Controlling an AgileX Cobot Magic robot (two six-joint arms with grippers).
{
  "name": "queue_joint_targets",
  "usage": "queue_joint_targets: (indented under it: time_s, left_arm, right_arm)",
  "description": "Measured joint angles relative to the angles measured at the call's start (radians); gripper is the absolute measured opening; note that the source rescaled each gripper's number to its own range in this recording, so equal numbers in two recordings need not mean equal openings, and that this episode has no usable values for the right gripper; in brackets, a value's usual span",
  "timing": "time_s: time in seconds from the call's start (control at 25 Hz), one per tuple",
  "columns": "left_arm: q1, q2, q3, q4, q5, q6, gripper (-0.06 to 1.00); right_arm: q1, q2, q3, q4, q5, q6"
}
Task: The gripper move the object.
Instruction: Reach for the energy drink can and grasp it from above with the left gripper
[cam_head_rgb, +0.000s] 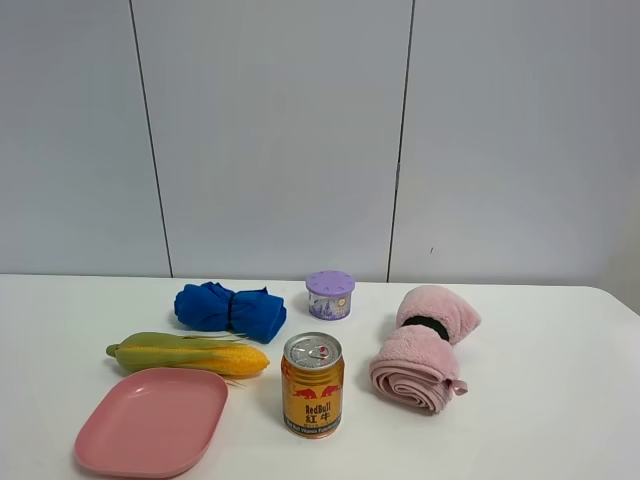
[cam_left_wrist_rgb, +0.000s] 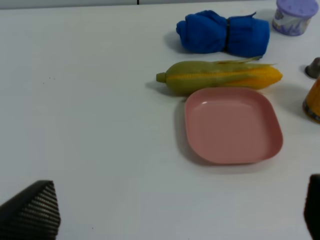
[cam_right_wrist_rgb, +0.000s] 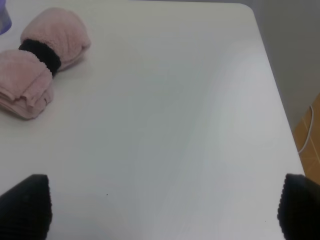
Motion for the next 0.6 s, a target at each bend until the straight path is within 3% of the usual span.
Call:
queue_joint_targets:
  time_s: [0.6]
  left_arm:
    - [0.0, 0.0, 0.0, 0.0, 0.0, 0.0, 1.0]
  right_arm:
    - [0.0, 0.0, 0.0, 0.0, 0.0, 0.0]
